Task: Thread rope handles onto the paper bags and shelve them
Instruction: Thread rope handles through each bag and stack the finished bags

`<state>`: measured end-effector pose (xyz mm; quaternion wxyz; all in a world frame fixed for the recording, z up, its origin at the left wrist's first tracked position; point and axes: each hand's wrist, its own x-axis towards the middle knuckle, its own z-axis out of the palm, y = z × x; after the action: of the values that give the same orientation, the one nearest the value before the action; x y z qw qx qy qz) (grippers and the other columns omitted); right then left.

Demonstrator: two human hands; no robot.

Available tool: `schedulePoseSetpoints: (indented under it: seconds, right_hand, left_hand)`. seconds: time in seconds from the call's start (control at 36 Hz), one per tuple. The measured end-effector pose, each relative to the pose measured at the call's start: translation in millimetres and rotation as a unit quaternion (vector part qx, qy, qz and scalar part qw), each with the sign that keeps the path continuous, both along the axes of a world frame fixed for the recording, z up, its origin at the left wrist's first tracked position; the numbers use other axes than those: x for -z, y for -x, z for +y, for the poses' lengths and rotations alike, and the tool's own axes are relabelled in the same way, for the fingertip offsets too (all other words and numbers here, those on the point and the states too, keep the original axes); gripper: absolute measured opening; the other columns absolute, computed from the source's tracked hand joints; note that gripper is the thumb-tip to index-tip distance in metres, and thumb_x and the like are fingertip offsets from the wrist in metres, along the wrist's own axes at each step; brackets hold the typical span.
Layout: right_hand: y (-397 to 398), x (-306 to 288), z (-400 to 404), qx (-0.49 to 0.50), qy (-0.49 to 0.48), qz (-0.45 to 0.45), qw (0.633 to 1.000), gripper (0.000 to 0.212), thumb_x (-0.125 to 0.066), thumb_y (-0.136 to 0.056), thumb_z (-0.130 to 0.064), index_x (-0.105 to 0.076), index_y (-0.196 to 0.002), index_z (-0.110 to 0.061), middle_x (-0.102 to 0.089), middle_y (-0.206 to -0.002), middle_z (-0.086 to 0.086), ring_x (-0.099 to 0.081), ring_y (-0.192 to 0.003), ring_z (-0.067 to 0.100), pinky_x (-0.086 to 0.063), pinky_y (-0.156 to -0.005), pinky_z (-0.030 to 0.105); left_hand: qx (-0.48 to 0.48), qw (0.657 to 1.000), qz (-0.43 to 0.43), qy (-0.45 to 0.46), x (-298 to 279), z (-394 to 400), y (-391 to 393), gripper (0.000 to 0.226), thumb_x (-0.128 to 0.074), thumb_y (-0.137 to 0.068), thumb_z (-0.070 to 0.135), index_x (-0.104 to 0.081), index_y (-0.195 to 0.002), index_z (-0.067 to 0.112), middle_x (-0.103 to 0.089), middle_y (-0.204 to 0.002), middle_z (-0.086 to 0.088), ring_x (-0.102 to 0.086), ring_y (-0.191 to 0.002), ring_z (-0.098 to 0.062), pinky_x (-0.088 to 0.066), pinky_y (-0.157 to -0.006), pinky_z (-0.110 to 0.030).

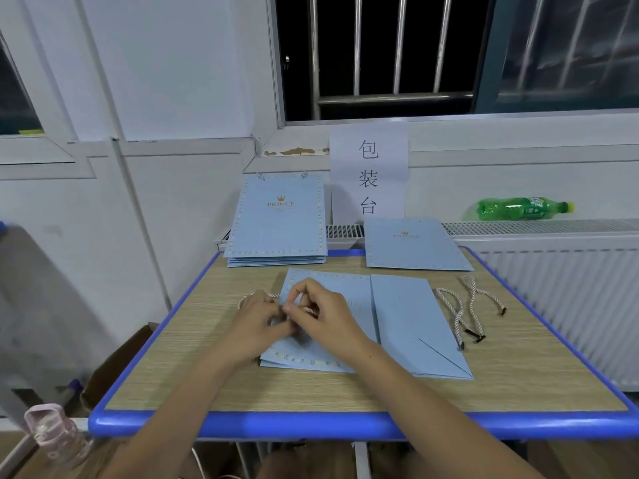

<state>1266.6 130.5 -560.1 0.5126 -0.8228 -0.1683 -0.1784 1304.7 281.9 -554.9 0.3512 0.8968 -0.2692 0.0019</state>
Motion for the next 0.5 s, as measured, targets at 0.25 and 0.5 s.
schedulePoseSetpoints:
  seconds: [0.25, 0.5]
  right_hand:
    - [-2, 6, -2, 0.118, 0.166, 0.015, 0.979, 0.052, -0.039, -0.092, -0.054, -0.040, -0.135, -0.025, -0.034, -0.128, -0.003, -0.027, -0.124, 0.012, -0.015, -0.098, 0.022]
    - [-5, 10, 0, 0.085, 0.242, 0.072, 0.964, 0.046, -0.040, -0.097, -0.047, -0.037, -0.138, -0.026, -0.030, -0.131, -0.003, -0.023, -0.128, 0.014, -0.012, -0.108, 0.031]
  left_hand:
    - [-0.233, 0.944, 0.116, 0.202, -19, 20, -22, 0.031, -0.049, -0.090, 0.019, -0.050, -0.060, 0.013, -0.042, -0.064, -0.001, -0.039, -0.065, -0.019, -0.029, -0.061, -0.031]
    - [-0.305, 0.943, -0.008, -0.137, 0, 52, -40, 0.040, -0.063, -0.085, 0.040, -0.056, -0.117, 0.018, -0.044, -0.128, -0.010, -0.039, -0.125, -0.029, -0.021, -0.107, -0.041]
